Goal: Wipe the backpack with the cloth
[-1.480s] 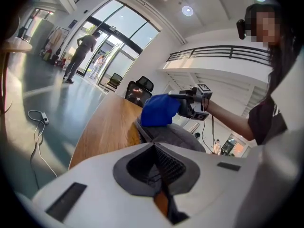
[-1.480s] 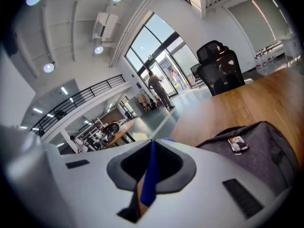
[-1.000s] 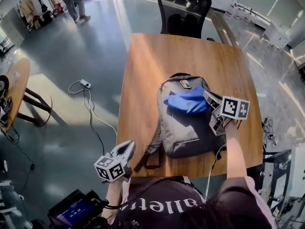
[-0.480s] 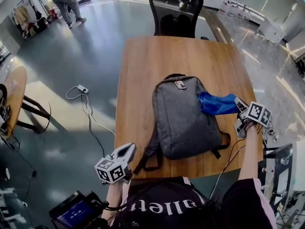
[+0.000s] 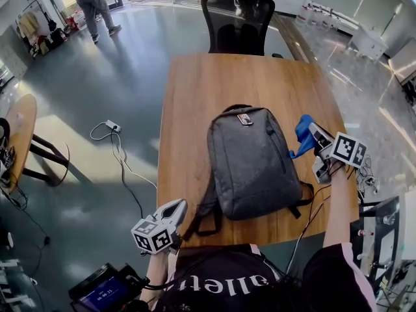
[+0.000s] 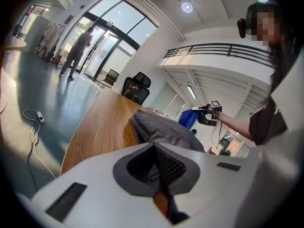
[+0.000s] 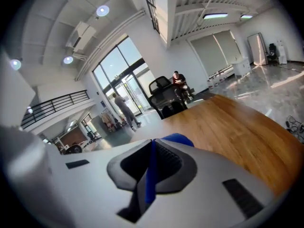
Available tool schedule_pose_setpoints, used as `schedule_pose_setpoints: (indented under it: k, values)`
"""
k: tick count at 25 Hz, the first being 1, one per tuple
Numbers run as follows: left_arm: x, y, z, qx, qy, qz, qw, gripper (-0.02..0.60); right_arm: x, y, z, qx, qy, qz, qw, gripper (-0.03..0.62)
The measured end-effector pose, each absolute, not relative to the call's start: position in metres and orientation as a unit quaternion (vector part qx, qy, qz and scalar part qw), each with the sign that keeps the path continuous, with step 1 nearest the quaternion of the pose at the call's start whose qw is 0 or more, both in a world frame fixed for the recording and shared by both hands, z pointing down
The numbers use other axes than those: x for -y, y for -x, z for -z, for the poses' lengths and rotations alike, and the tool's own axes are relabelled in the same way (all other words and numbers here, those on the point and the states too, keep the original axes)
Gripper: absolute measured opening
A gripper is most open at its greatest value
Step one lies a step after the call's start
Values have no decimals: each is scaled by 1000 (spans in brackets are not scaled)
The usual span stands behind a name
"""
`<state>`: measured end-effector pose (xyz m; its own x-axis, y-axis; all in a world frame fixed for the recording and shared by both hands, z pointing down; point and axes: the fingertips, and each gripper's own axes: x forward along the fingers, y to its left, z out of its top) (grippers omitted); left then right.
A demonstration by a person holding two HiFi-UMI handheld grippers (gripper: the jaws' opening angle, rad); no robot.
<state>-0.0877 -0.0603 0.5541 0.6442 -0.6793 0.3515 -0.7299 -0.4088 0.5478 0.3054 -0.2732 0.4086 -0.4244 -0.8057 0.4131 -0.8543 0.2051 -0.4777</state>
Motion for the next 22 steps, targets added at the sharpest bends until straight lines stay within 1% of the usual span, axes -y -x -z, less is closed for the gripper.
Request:
schedule_pose_setpoints:
  k: [7, 10, 14, 18, 22]
  values:
    - [57, 93, -560, 427, -832, -28, 352, 0, 316, -145, -348, 868, -404, -284, 39, 31]
    - [56, 97, -564, 436, -826, -23, 356, 0, 334, -84, -351, 886, -361, -284, 59, 31]
    - [56, 103, -567, 449, -817, -14, 363, -1, 355, -24, -385, 889, -327, -303, 108, 31]
    - [55, 121, -572, 455, -809, -10, 373, 0, 378, 0, -444, 862, -339, -339, 164, 31]
    - [54, 134, -578, 459, -802, -11, 383, 0, 401, -36, -497, 820, -390, -360, 217, 31]
